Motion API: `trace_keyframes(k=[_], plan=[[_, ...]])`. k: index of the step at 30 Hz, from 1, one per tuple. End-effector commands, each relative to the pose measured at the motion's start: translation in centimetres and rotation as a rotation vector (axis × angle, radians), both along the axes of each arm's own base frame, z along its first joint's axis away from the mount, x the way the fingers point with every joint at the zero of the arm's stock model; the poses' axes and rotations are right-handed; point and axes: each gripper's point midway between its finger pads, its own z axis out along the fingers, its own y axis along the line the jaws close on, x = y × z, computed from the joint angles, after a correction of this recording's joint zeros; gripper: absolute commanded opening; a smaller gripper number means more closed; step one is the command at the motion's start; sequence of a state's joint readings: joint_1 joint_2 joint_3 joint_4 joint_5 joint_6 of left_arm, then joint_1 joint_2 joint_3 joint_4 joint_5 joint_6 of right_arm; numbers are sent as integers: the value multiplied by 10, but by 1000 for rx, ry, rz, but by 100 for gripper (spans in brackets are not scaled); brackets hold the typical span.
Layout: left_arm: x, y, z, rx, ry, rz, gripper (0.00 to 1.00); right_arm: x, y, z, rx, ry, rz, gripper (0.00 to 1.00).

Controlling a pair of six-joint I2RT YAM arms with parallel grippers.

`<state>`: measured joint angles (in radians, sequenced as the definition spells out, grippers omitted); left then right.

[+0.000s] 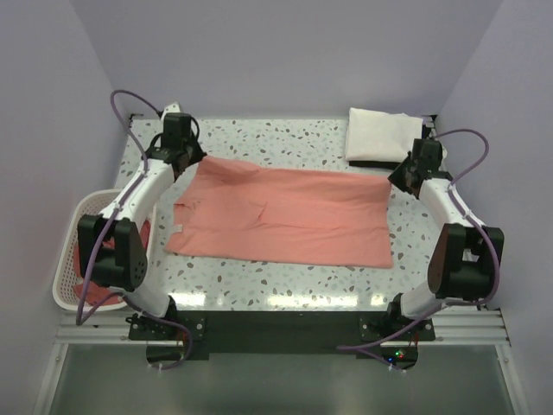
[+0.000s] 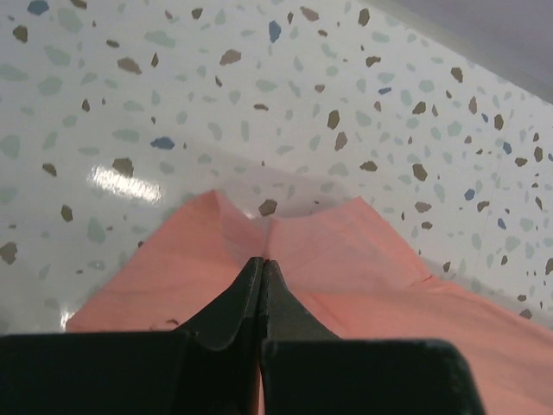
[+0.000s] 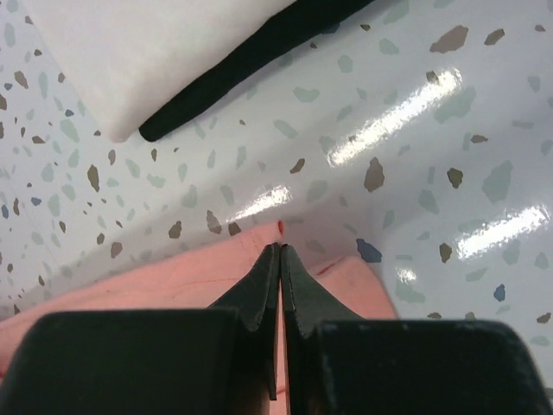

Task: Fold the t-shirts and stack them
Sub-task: Fold the tshirt

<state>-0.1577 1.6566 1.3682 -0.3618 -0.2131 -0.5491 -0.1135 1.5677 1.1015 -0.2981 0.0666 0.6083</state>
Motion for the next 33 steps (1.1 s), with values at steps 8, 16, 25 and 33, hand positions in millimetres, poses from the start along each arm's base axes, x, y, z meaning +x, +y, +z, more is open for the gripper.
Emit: trace_keyframes(k=[8, 16, 25, 33], plan=[[-76, 15, 7, -46, 4, 60, 0, -47, -1, 4, -3, -37, -52, 0], [-105, 17, 5, -28, 10, 16, 0, -67, -2, -14, -18, 31, -49, 0], [-133, 19, -19, -19, 49, -7, 0, -79, 1, -32, -9, 80, -42, 0], [-145, 28, -21, 20, 69, 9, 0, -84, -4, -32, -28, 91, -60, 0]])
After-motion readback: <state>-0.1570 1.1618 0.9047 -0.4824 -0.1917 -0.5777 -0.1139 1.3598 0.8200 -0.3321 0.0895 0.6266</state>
